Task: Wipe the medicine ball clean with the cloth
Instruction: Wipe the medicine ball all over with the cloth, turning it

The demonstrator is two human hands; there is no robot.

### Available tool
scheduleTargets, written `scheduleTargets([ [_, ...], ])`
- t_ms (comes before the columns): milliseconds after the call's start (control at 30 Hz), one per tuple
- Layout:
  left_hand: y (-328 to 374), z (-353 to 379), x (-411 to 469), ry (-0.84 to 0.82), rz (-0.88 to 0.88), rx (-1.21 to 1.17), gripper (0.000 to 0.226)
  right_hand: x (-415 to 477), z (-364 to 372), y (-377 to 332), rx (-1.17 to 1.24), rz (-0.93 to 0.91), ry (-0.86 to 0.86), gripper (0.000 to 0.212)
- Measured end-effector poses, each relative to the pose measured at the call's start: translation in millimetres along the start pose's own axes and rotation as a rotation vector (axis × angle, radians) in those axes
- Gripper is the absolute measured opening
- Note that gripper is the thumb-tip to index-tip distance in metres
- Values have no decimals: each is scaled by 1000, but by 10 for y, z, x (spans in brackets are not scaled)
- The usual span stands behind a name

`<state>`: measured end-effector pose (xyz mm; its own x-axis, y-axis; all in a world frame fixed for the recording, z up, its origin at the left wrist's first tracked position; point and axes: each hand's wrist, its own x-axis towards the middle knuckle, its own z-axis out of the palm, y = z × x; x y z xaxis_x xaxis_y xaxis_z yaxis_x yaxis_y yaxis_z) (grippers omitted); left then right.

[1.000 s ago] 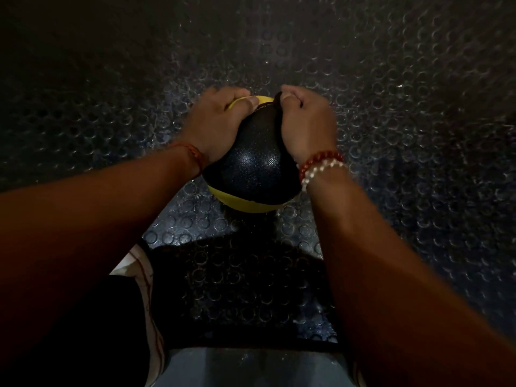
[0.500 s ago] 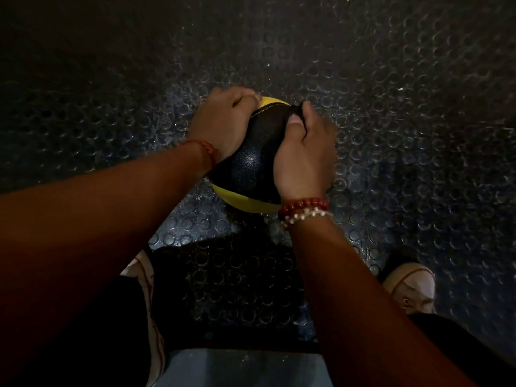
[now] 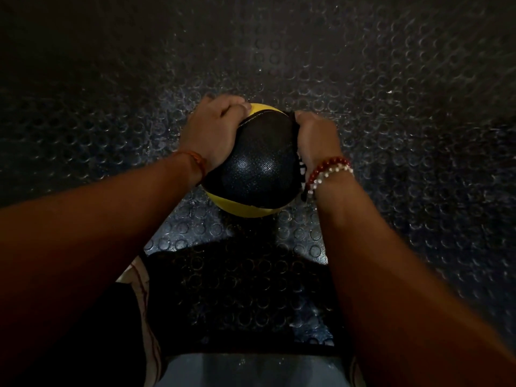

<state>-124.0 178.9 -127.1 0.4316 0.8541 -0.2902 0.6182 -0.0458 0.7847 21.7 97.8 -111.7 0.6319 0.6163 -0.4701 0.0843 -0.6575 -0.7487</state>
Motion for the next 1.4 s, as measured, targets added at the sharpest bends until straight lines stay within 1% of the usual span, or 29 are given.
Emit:
scheduleTargets([
  [33, -4, 0, 14, -1, 1, 12, 37, -60, -2, 28, -6, 9, 16, 33],
  [133, -25, 9, 70, -10, 11, 31, 27, -330, 110, 60, 81, 54, 163, 29],
  [167, -38, 12, 90, -8, 18, 36, 30, -416, 172, 36, 82, 67, 210, 34],
  [233, -54, 4, 116, -4, 24, 58, 42, -546, 277, -32, -23, -28, 255, 43],
  [333, -50, -4, 112, -20, 39, 76, 44, -588, 327, -55, -130, -217, 295, 45],
  [400, -47, -11, 95, -22, 32, 60, 39, -534, 299, -59, -205, -289, 271, 44],
  [467, -46, -4, 76, -15, 21, 15, 35, -425, 240, -111, -269, -339, 198, 42],
  [533, -46, -1, 50, -10, 11, -4, 44, -242, 173, -157, -249, -316, 94, 39],
  [600, -40, -17, 42, -24, 2, -18, 51, -68, 103, -184, -137, -223, 14, 35],
  [633, -42, -30, 44, -36, -6, -35, 50, 7, 77, -163, -77, -170, -12, 33],
  [700, -44, -56, 54, -51, -11, -75, 43, 70, 21, -94, -31, -49, -59, 32],
  [733, -37, -68, 53, -52, -9, -85, 42, 61, 8, -31, -3, 20, -56, 35],
  [800, -34, -73, 55, -48, -7, -89, 48, -31, 4, 92, 138, 158, -20, 38],
  [833, -37, -71, 62, -46, -11, -79, 50, -111, 36, 128, 202, 203, 14, 38],
  [867, -38, -64, 70, -43, -14, -63, 52, -204, 73, 124, 211, 216, 63, 39],
  [900, -38, -57, 77, -40, -16, -46, 53, -303, 122, 103, 193, 191, 119, 43],
  [967, -34, -47, 81, -34, -11, -35, 54, -460, 204, 22, 50, 48, 184, 50],
  [1067, -51, -29, 89, -32, 2, -23, 55, -546, 224, -109, -230, -170, 184, 49],
  [1167, -62, -26, 58, -18, 15, -15, 57, -486, 201, -130, -352, -285, 172, 48],
  [1233, -58, -22, 28, 4, 4, -35, 55, -396, 177, -163, -392, -318, 127, 46],
  [1300, -51, -19, 5, 15, -6, -63, 53, -261, 138, -185, -378, -309, 75, 43],
  [1400, -63, -22, -25, 20, 3, -120, 45, -22, 86, -146, -165, -152, -4, 33],
])
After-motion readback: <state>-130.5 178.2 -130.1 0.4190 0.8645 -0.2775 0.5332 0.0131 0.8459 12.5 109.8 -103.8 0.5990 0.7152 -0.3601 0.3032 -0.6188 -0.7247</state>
